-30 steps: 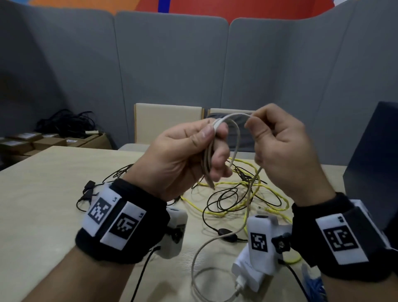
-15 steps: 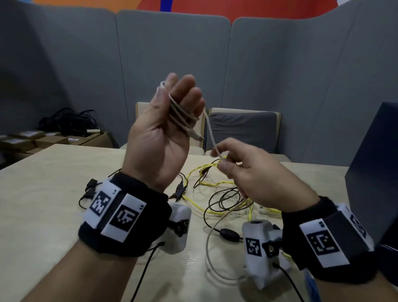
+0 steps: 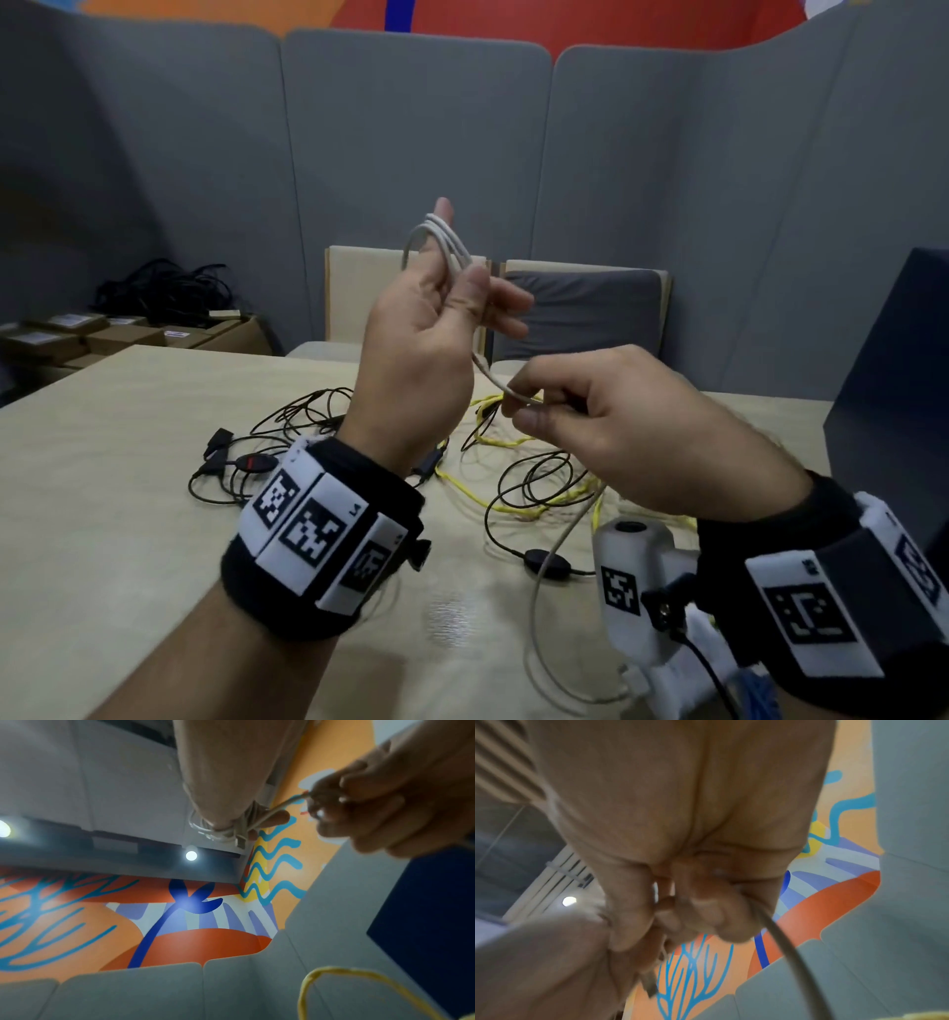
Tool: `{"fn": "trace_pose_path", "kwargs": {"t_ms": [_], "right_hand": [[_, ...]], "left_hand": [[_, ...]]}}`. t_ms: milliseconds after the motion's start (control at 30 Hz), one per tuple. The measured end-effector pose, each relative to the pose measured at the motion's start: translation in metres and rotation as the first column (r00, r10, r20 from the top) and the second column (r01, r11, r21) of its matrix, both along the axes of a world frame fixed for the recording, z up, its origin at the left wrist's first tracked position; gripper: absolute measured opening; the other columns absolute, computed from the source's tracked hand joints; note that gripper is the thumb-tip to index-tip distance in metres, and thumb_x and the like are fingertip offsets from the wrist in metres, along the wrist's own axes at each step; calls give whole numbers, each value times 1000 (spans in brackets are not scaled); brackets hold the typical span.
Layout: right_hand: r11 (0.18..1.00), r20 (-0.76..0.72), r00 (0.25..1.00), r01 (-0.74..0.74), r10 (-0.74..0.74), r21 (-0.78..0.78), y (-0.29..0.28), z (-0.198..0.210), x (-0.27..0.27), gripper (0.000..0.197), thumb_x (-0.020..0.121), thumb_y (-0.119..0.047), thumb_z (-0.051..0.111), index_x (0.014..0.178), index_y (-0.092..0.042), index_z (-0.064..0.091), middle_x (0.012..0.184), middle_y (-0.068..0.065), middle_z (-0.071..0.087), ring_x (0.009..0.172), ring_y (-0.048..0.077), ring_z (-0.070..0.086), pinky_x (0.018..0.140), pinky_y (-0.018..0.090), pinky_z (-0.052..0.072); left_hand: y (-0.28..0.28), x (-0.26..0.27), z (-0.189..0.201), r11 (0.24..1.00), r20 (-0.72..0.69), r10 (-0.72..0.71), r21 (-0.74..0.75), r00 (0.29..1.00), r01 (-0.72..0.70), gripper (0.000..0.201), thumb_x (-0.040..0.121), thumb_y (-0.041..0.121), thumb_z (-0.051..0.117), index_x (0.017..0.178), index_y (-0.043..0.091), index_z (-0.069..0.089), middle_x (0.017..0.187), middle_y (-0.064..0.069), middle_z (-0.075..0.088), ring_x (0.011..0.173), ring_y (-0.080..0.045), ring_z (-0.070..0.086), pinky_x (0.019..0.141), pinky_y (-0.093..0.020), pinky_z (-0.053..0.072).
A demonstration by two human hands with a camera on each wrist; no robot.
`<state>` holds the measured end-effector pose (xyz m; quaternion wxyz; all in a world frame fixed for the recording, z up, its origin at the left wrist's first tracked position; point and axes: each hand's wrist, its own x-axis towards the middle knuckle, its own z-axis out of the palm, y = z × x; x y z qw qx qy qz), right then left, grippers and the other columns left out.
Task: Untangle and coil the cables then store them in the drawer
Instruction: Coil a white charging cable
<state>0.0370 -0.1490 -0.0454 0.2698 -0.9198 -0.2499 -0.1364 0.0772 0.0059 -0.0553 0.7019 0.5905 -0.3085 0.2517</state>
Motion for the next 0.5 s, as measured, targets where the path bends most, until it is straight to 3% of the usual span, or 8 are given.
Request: {"fn": "trace_pose_path", "kwargs": {"t_ms": [67,133,167,233,300,400,500], "right_hand": [[998,60,998,-27,23,63,-3,3,-1,8,90,-27,67,82,-26,68,60,-9,56,55,6,47,52,20,36],[994,120,993,-33,21,101,-5,6,-2,11,89,-24,69,78,-27,69,59,-13,56,57,5,50,54,17,35],[993,151,988,-37,20,109,-5,7,-2,13,89,-22,68,77,-26,69,61,-16,57,59,4,52,55,15,35],[992,235,972,-35,5,124,-4,7,-2,17,89,-20,69,74,-28,65,63,-17,58,63,2,54,57,12,36],[986,294,955,-15,-36,169,-3,6,0,16,87,-21,72,75,-25,62,64,-15,59,64,2,54,58,11,37],[974,320,944,10,-84,228,-3,1,6,14,86,-26,73,83,-20,61,70,-10,58,62,6,53,56,17,39],[963,274,959,-5,-72,271,-4,-2,10,20,87,-33,70,105,-32,62,93,-15,54,64,-10,49,59,13,33]], "left_hand": [[0,1,-3,990,-17,16,142,1000,-13,50,102,8,41,149,10,26,80,-3,68,74,-7,65,74,-14,48],[0,1,-5,961,-28,33,275,999,-24,41,102,12,42,143,10,40,80,-4,68,74,1,61,74,-16,47],[0,1,-6,944,-23,23,328,999,-14,33,102,17,42,133,15,51,78,-4,67,70,0,60,71,-20,48],[2,-2,-6,915,-11,0,404,1000,4,25,98,30,40,97,37,63,60,3,59,54,-6,53,56,-22,44],[3,-4,-5,887,8,26,461,1000,-26,38,97,38,35,66,33,56,50,8,50,45,-4,42,48,-17,34],[3,-8,-1,867,-47,-25,497,999,45,49,98,45,30,58,19,44,46,9,42,43,-6,35,45,-21,27],[6,-10,1,865,-184,-199,429,963,261,43,98,41,38,68,12,50,49,5,33,45,-12,27,50,-37,21]]}}
